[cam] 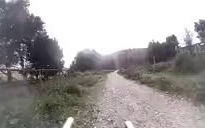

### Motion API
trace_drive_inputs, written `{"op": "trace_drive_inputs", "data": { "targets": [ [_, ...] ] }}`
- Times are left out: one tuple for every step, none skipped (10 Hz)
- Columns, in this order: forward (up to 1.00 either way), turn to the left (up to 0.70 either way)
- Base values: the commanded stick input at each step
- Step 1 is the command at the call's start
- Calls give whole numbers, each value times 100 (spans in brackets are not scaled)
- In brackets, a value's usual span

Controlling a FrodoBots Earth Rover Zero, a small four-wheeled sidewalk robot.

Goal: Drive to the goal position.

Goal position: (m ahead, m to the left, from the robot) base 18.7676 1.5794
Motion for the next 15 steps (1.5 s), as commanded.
{"op": "trace_drive_inputs", "data": {
  "targets": [
    [70, 0],
    [70, 0],
    [70, 0],
    [70, 0],
    [70, 0],
    [70, 0],
    [70, 0],
    [70, 0],
    [70, 0],
    [70, 0],
    [70, 0],
    [70, 0],
    [70, 0],
    [70, 0],
    [70, 0]
  ]
}}
